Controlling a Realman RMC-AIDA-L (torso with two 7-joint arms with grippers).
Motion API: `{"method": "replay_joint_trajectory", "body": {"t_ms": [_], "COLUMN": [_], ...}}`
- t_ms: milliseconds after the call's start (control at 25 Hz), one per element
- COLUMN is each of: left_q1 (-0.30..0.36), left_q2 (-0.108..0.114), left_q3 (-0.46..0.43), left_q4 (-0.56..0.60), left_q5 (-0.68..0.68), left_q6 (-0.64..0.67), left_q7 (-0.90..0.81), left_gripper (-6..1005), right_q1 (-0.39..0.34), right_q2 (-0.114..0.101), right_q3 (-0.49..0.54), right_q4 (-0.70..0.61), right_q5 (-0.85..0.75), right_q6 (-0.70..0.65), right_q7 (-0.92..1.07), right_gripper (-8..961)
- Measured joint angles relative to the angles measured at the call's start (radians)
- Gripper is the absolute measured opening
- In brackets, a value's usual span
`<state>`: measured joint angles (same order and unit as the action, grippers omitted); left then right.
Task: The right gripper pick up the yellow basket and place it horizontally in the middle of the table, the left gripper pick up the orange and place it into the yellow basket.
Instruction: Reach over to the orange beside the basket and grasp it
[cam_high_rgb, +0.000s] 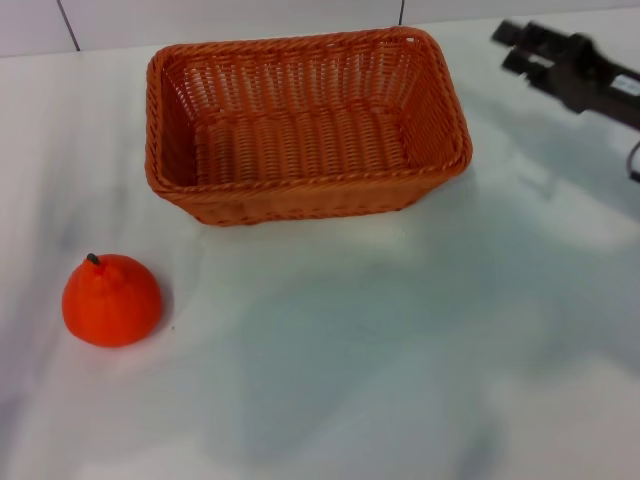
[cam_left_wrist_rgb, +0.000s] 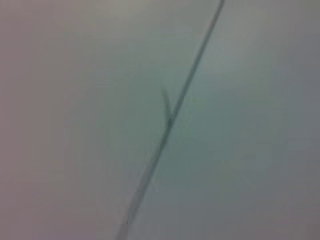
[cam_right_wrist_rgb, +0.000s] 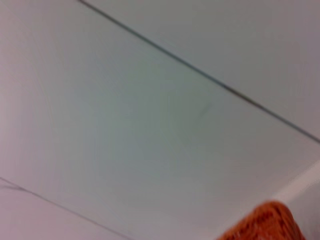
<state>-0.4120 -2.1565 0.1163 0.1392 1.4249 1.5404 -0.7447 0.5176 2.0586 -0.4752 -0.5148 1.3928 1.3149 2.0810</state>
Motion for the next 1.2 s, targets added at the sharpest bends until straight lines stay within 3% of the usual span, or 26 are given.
{"method": "replay_joint_trajectory", "body": {"t_ms": [80,240,480,720,1200], "left_q1": [0.01,0.056,0.113,0.174,0.164], "left_q2": [0.001,0.005,0.022,0.015,-0.001], "left_q3": [0.039,0.162,0.171,0.156,0.149], "left_q4": [0.036,0.219,0.348,0.379,0.36], "left_q5": [0.006,0.112,0.311,0.406,0.567], "left_q6": [0.015,0.071,0.145,0.137,0.005], "left_q7": [-0.03,-0.195,-0.321,-0.323,-0.291], "left_gripper": [623,674,814,800,799], "right_q1": [-0.015,-0.033,-0.033,-0.007,0.038], "right_q2": [-0.005,-0.014,-0.017,-0.011,-0.006], "right_q3": [0.017,0.077,0.171,0.19,0.183], "right_q4": [-0.015,-0.024,-0.019,-0.012,0.039], "right_q5": [0.032,0.087,0.121,0.125,0.125], "right_q6": [0.02,0.053,0.051,0.006,-0.053], "right_q7": [-0.027,-0.101,-0.178,-0.206,-0.217], "right_gripper": [607,606,607,606,604]}}
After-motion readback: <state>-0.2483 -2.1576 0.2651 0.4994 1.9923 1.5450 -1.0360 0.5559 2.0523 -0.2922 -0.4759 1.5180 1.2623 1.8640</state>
